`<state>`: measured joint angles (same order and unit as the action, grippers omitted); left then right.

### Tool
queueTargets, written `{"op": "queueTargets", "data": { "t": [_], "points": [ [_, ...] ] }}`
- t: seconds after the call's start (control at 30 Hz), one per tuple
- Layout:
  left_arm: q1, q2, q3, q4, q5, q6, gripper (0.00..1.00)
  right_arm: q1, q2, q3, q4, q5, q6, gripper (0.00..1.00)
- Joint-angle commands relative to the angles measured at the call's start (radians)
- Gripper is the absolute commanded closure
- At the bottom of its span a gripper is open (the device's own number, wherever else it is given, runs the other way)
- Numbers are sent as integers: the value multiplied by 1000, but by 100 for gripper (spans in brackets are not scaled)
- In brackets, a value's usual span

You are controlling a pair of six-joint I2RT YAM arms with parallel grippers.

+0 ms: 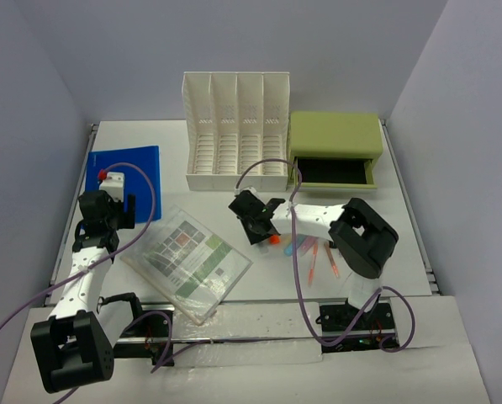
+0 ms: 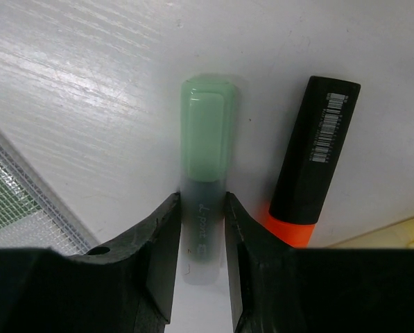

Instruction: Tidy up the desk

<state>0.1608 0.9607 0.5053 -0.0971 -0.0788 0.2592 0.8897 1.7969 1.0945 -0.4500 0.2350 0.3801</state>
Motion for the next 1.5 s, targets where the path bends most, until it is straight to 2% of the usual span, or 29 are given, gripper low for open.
{"op": "queueTargets", "data": {
  "t": [0.0,0.17,0.27,0.53,0.73,0.97,1.07,1.23,1.33,1.47],
  "points": [
    [6,2,6,39,-4,1,13,18,-125,86,44,-11,-102,100],
    [6,6,5,38,-4,0,13,10,-349,152,158,175,-247,100],
    [7,9,4,38,-2,0,12,-71,-435,172,221,241,-309,100],
    [6,21,5,43,4,-2,13,-356,-439,101,363,263,-478,100],
    [8,38,7,43,6,-2,13,-467,-415,7,469,244,-572,100],
    [8,39,7,45,2,-2,13,-475,-386,-97,506,280,-589,100],
    [7,42,7,45,-1,-2,13,-476,-375,-125,534,301,-601,94],
    [6,41,7,43,-3,-2,13,-476,-328,-114,524,365,-618,76],
    [6,38,7,45,-6,0,13,-475,-320,-102,514,372,-617,72],
    [6,34,6,45,-4,0,13,-476,-324,-112,551,368,-636,73]
  ]
}}
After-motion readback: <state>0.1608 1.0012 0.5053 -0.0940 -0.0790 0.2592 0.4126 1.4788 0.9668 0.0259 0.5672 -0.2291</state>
